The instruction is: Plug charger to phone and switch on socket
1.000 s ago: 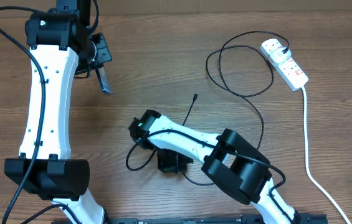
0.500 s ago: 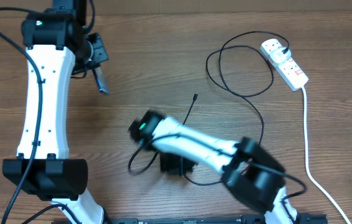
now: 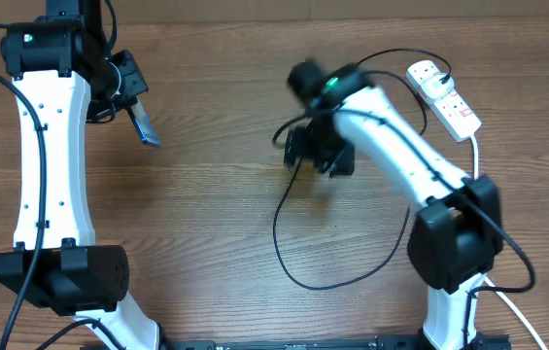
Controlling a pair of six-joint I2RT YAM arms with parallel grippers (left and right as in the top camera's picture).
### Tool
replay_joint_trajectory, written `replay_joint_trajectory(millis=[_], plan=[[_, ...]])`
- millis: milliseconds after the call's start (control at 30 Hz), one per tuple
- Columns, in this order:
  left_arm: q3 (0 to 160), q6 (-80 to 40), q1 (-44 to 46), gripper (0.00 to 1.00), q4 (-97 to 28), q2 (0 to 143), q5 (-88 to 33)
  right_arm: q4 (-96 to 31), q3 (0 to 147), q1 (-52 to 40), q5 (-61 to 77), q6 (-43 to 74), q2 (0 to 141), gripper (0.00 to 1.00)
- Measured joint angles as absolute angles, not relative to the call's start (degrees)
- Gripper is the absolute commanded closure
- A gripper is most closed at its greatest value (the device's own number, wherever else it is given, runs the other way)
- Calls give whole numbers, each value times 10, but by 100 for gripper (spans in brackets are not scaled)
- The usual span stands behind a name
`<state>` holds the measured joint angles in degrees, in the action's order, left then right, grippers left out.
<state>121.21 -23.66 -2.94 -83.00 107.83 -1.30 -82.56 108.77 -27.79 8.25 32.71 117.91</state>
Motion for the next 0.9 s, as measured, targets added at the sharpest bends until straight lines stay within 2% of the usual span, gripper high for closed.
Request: replay_joint_trajectory(millis=[233, 500, 667, 900], plan=[[1212, -237, -22, 96, -831, 1078, -19, -801, 1234, -252, 101, 289, 1179, 1], [1212, -237, -22, 96, -832, 1078, -30, -760, 1248, -245, 108, 275, 1183, 0], [1212, -237, -22, 96, -837, 1078, -33, -700, 1236, -248, 100, 281, 1187, 11], [1212, -236, -22, 96, -841, 1078, -34, -672, 1150, -252, 34, 409, 1196, 29]])
